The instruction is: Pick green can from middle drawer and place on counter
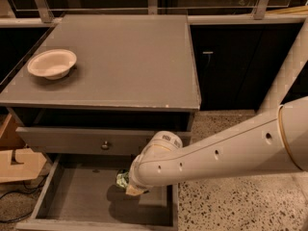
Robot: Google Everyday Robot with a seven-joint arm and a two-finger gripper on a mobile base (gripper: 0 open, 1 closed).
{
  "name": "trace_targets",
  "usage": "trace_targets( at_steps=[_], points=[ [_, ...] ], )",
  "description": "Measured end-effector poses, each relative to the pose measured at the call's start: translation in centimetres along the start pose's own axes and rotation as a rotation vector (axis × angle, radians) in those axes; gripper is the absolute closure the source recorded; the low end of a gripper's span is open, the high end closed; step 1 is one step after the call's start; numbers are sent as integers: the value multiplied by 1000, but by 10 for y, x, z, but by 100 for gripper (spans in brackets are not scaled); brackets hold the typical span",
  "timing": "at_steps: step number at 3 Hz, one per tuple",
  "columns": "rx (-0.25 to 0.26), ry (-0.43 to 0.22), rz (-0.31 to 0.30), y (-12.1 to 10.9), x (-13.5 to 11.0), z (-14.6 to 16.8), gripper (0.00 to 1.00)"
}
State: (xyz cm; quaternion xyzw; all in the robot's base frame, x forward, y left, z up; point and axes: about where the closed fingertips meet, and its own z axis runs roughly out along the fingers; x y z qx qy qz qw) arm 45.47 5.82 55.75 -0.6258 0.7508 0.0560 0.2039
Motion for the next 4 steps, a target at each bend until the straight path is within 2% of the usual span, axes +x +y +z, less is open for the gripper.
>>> trace_targets(
  at_steps=[1,2,3,4],
  points=[
    [72,5,1,-19,6,-42,100],
    [183,-10,2,-36,10,-97,100],
    [217,-18,-4,-41,8,-113,100],
    [218,-19,-2,-42,7,-114,100]
  ],
)
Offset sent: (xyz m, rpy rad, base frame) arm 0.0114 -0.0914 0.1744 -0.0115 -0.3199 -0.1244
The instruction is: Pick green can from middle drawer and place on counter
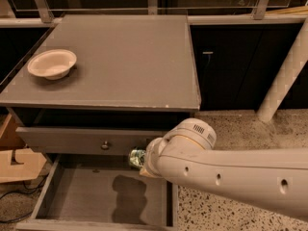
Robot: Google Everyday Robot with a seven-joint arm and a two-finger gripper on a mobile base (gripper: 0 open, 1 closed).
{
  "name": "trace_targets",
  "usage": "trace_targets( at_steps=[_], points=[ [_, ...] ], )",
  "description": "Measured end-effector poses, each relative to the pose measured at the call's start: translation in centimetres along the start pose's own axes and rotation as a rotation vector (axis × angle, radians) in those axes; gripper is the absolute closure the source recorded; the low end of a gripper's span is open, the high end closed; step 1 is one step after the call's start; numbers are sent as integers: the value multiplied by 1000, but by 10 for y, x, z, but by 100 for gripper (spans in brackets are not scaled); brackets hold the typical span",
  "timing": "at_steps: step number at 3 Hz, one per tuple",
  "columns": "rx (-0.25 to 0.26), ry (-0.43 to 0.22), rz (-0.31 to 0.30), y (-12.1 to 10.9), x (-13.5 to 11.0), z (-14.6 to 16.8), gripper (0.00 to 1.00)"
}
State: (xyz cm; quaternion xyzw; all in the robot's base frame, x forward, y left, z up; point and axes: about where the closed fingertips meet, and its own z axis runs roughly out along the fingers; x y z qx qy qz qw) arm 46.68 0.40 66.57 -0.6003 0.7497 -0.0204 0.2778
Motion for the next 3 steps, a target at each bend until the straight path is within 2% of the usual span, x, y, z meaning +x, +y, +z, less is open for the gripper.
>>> trace_targets(
  at_steps=[3],
  points=[
    [163,17,-57,-47,-5,-98,100]
  ],
)
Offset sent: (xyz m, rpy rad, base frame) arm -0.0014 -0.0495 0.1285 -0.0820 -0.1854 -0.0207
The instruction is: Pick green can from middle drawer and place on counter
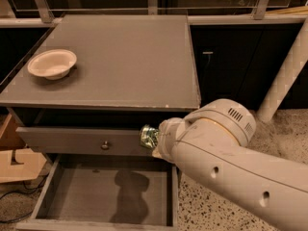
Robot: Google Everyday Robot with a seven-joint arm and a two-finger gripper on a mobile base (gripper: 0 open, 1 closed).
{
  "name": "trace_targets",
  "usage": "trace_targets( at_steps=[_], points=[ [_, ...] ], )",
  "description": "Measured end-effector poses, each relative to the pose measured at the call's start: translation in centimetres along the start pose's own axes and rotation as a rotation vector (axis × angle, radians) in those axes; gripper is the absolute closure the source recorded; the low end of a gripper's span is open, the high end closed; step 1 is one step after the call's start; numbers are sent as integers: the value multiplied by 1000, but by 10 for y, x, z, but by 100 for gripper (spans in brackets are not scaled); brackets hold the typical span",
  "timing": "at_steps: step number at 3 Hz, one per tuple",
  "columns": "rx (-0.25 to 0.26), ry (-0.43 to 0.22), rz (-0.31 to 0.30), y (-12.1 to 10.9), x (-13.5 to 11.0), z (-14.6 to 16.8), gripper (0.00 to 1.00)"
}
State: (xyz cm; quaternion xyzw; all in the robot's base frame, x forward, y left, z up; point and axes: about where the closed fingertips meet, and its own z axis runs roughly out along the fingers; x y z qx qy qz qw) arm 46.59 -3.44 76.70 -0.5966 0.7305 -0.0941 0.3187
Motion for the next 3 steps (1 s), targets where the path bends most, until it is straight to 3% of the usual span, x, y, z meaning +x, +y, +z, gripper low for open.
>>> trace_targets(
  at_steps=[2,3],
  points=[
    [15,4,-1,-5,2,-5,100],
    [104,28,-16,-32,7,-39,100]
  ],
)
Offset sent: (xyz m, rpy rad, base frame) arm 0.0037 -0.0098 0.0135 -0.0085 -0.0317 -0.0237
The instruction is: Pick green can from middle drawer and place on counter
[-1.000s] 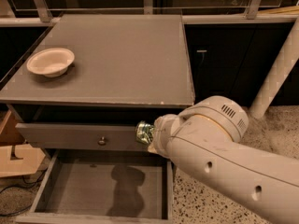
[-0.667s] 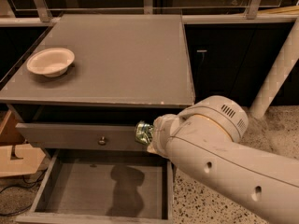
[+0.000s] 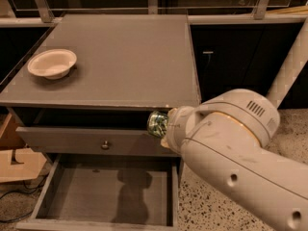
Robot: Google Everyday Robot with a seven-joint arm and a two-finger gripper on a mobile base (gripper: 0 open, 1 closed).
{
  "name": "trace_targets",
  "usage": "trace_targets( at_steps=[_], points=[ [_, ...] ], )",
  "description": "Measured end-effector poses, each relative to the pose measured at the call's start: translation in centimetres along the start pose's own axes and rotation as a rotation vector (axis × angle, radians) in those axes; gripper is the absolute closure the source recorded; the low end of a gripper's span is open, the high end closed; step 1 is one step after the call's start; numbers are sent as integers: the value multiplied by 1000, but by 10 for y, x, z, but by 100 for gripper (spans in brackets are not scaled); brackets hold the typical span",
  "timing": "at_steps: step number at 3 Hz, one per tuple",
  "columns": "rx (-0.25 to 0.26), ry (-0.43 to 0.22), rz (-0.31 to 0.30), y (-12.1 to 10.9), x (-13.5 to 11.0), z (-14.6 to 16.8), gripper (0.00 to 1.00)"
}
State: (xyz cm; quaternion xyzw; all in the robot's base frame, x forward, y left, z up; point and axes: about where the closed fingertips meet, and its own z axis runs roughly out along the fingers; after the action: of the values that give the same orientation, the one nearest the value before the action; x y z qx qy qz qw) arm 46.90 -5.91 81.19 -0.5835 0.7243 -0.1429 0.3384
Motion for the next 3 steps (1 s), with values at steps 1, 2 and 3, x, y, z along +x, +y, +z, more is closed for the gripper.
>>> trace_targets(
  at_steps=[1,2,3],
  points=[
    [63,16,-9,-20,5,-26,100],
    [132,23,11,-38,15,-56,100],
    [132,23,11,-38,15,-56,100]
  ],
)
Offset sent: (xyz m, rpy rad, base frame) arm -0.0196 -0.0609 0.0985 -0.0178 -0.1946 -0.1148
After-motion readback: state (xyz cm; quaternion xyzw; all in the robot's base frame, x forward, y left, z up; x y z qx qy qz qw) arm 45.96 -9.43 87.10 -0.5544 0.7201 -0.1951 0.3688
